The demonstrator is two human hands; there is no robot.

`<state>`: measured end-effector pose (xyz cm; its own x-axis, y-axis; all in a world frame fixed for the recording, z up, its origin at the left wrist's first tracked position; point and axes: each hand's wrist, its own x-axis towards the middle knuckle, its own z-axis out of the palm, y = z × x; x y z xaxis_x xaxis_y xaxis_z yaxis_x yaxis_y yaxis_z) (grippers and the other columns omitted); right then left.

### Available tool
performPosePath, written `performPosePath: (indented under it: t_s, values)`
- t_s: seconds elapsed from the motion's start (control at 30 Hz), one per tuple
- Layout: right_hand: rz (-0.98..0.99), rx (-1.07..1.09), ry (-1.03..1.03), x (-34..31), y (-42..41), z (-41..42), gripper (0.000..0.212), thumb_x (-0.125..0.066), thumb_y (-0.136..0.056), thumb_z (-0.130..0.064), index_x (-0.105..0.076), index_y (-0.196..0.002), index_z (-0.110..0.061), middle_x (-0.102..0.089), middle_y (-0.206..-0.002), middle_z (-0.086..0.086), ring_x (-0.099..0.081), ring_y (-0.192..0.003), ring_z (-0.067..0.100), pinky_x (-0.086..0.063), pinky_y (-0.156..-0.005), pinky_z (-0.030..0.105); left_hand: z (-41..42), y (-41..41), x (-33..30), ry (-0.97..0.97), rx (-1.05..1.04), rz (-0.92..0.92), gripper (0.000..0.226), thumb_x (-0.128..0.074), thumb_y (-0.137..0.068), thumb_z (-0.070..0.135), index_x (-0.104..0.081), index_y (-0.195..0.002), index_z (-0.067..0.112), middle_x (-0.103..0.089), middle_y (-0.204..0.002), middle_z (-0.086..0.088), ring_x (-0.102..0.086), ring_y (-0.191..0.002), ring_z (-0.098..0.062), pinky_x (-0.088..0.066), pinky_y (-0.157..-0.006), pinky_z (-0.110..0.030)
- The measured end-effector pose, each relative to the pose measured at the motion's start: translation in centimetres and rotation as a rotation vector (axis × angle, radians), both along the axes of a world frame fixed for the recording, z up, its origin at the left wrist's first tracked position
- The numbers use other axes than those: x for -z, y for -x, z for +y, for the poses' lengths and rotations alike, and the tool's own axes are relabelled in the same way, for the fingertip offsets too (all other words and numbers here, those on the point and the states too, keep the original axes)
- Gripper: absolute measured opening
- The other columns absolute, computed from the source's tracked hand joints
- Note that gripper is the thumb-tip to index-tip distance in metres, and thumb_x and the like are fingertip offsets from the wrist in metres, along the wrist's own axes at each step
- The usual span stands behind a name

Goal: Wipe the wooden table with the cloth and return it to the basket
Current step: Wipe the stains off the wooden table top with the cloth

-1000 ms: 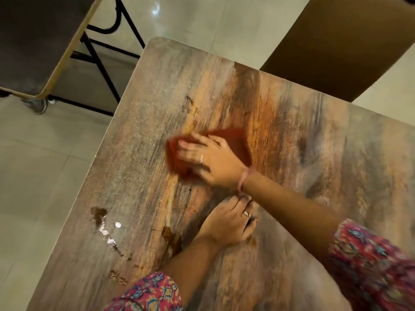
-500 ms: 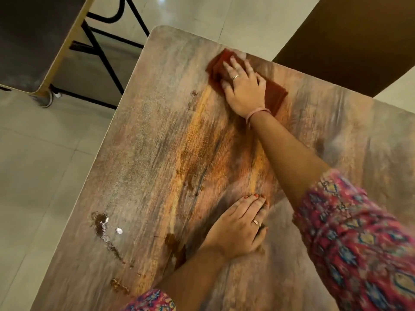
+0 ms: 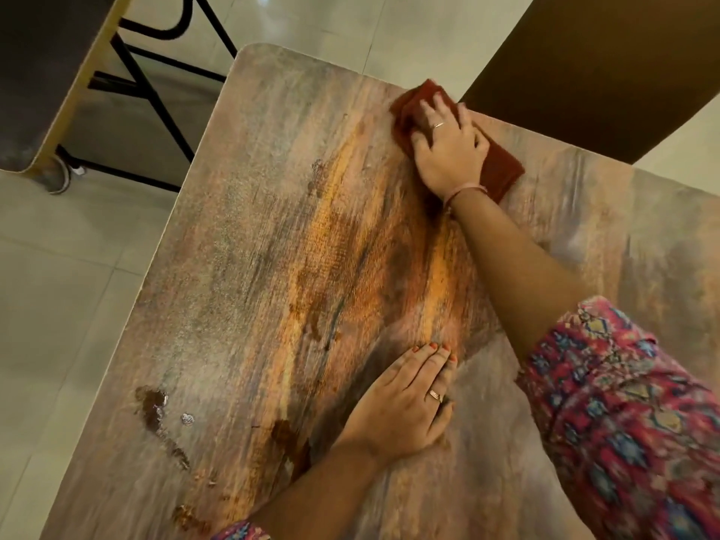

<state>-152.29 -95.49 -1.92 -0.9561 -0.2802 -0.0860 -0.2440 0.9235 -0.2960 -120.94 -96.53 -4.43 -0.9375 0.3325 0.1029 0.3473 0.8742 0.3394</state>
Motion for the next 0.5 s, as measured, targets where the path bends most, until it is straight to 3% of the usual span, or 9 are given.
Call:
performPosePath:
  t_s: [0.13,0.17,0.23,0.33,0.37,0.43,0.5]
  values:
    - [0.021,-0.807,-0.071,0.3,-6.4,0.6,0.052,-0.039,-0.094,-0.04,-0.034,-0.146,-0.036,-0.028,-0.156,-0.012,-0.02,-0.146,0.018,-0.017,-0.109,0.039,0.2,0.0,0.1,0.005,0.006,-0.009,0.052,-0.043,-0.095,0.041,-0.053,-0.136,0.011,-0.054,-0.138,-0.005,-0.045,-0.131,-0.018,-0.035,-0.11,-0.034]
    - [0.035,-0.92,-0.12,0.1,-6.0,1.3,0.052,-0.036,-0.095,-0.043,-0.033,-0.146,-0.037,-0.027,-0.156,-0.012,-0.022,-0.145,0.017,-0.019,-0.107,0.038,0.2,0.0,0.2,0.007,0.009,-0.009,0.051,-0.042,-0.095,0.041,-0.053,-0.136,0.011,-0.053,-0.138,-0.005,-0.045,-0.131,-0.019,-0.035,-0.11,-0.034]
    - [0.053,-0.761,-0.14,0.1,-3.4,2.3,0.053,-0.034,-0.094,-0.045,-0.032,-0.146,-0.038,-0.027,-0.157,-0.012,-0.023,-0.145,0.019,-0.022,-0.108,0.044,0.2,0.1,0.3,0.012,0.007,-0.005,0.052,-0.043,-0.095,0.041,-0.053,-0.136,0.011,-0.053,-0.138,-0.006,-0.045,-0.132,-0.019,-0.035,-0.11,-0.034]
    - [0.008,-0.058,-0.021,0.2,0.0,3.0,0.051,-0.038,-0.097,-0.043,-0.032,-0.147,-0.037,-0.023,-0.158,-0.012,-0.016,-0.146,0.018,-0.016,-0.113,0.053,0.1,0.0,0.1,0.003,0.011,-0.021,0.052,-0.045,-0.094,0.041,-0.053,-0.135,0.01,-0.054,-0.138,-0.006,-0.045,-0.131,-0.02,-0.032,-0.112,-0.035]
    - [-0.014,0.068,-0.001,0.2,-0.4,2.8,0.051,-0.038,-0.097,-0.043,-0.031,-0.148,-0.036,-0.021,-0.159,-0.012,-0.013,-0.147,0.018,-0.014,-0.114,0.053,0.2,-0.1,0.0,0.0,0.011,-0.025,0.053,-0.045,-0.094,0.041,-0.053,-0.135,0.01,-0.054,-0.137,-0.006,-0.045,-0.131,-0.02,-0.031,-0.113,-0.034]
    - [-0.023,-0.013,0.011,0.5,-3.1,2.2,0.052,-0.037,-0.097,-0.044,-0.029,-0.148,-0.037,-0.018,-0.16,-0.011,-0.011,-0.148,0.02,-0.013,-0.114,0.052,0.1,0.1,0.0,0.007,0.007,-0.024,0.053,-0.046,-0.093,0.042,-0.053,-0.135,0.011,-0.055,-0.136,-0.006,-0.046,-0.13,-0.02,-0.029,-0.114,-0.034]
    - [-0.013,-0.397,-0.01,0.8,-8.1,3.0,0.052,-0.036,-0.097,-0.044,-0.028,-0.148,-0.039,-0.018,-0.159,-0.011,-0.01,-0.148,0.019,-0.014,-0.115,0.048,-0.1,0.1,-0.4,0.028,0.015,-0.028,0.052,-0.048,-0.092,0.042,-0.055,-0.133,0.011,-0.057,-0.134,-0.006,-0.048,-0.128,-0.02,-0.029,-0.113,-0.033]
